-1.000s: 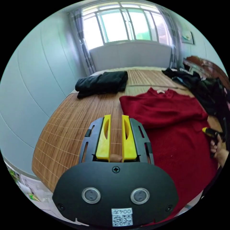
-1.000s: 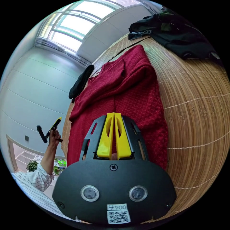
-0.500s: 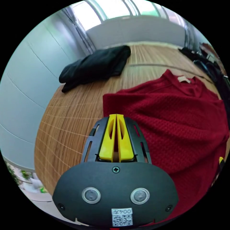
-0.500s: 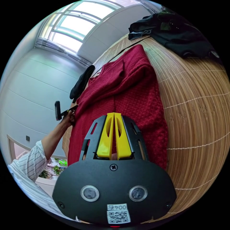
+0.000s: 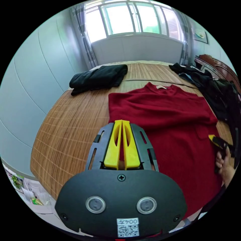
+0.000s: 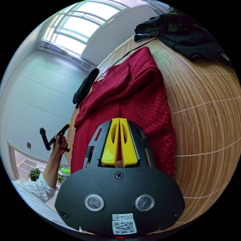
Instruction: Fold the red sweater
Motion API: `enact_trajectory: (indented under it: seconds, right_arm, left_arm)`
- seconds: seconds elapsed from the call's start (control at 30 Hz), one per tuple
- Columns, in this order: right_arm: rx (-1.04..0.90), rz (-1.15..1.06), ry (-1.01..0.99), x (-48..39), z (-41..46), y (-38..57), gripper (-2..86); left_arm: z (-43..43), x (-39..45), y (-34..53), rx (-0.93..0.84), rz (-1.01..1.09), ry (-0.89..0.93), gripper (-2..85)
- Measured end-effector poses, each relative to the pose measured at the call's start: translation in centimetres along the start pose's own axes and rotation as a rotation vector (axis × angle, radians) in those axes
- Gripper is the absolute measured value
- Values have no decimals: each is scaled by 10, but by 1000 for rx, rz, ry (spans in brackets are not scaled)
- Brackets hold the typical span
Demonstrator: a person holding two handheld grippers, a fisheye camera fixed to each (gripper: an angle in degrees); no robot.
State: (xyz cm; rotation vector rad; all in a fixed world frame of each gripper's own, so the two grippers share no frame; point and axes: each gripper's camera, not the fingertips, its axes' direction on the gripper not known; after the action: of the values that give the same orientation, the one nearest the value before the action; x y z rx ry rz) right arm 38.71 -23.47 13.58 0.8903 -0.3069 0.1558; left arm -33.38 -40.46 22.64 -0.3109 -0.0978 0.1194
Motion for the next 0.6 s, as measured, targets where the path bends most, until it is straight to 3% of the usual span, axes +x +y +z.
enact_trajectory:
  seconds: [0.17,0.3,0.5,0.6]
  right_arm:
    - [-5,6,-3,-14,6,6,-7]
    - [-14,17,47,-36,7,7,-7]
    - [157,-406,280,-166,28,-10,-3]
    - [100,-612,404,-218,72,-20,8]
  left_arm:
    - [0,7,70,-159,-7,50,5]
    - [1,-5,70,-189,-47,104,6]
    - [-12,-2,74,-196,-26,70,7]
    - [-21,5,75,-199,10,14,6]
